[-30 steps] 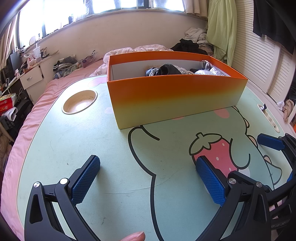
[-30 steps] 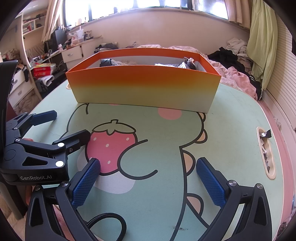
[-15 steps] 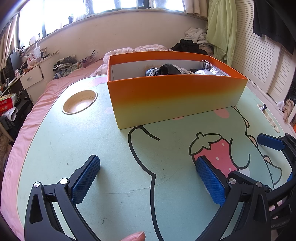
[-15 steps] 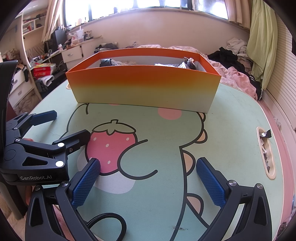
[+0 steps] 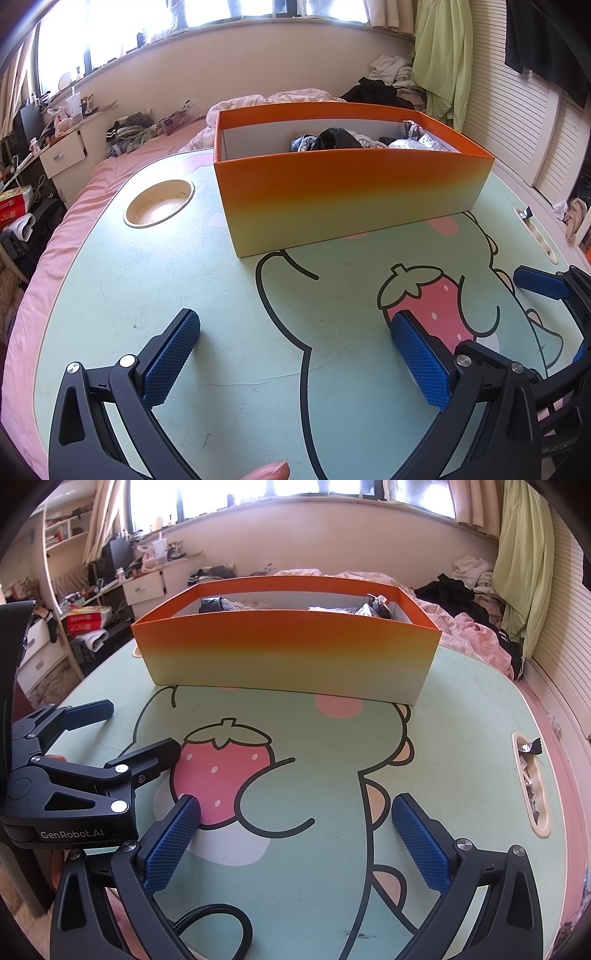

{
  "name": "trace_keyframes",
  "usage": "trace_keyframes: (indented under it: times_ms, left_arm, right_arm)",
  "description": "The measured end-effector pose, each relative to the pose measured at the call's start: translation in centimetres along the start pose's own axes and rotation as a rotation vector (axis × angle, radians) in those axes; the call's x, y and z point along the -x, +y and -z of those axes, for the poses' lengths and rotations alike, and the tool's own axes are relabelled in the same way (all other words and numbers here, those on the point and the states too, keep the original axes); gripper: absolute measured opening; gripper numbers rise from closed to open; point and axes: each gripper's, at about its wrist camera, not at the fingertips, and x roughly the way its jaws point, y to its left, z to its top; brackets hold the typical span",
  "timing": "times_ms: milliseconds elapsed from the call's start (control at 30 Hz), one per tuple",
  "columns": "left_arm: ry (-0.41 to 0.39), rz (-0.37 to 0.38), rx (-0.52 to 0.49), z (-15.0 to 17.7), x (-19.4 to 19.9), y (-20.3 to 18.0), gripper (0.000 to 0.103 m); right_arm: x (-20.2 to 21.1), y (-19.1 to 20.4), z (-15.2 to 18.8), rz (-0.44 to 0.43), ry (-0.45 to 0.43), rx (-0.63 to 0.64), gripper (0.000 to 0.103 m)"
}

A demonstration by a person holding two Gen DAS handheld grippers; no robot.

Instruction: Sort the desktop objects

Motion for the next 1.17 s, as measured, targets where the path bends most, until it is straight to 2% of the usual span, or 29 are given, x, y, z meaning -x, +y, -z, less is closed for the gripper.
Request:
trace_keyframes:
  times_ms: [1167]
  left_arm:
    - [-0.006, -0.002, -0.001, 0.0, 0.17, -0.11, 0.103]
  right_arm:
    - [0.0, 0.05, -0.02, 0.0, 0.0, 0.0, 0.103]
